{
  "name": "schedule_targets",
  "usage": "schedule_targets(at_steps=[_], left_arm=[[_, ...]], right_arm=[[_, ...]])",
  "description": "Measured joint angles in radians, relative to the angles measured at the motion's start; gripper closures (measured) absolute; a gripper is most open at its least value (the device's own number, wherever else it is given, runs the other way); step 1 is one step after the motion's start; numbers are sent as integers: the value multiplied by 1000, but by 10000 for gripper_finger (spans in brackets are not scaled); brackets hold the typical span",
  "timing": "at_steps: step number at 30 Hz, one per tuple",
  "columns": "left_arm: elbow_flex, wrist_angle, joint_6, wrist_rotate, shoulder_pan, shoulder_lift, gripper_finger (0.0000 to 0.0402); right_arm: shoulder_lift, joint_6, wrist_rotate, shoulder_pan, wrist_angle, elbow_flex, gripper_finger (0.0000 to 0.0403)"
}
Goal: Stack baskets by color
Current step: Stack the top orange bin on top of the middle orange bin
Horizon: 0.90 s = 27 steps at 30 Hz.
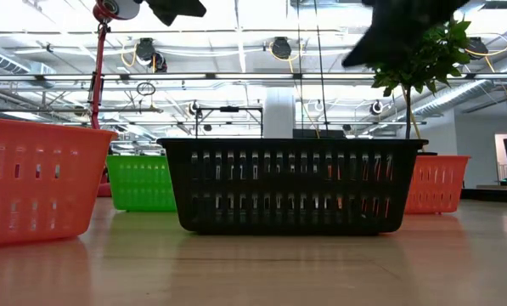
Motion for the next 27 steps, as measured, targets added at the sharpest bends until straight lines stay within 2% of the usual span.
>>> schedule_targets(at_steps=[5,13,27], left_arm=[[0,0,4,0,0,0,385],[0,4,6,0,0,0,385],[0,69,17,0,0,0,385]], right_arm=[[31,72,-1,-93,-105,0,403],[87,84,-8,-220,-185,0,394],[102,-64,-7,-334,-251,0,265]])
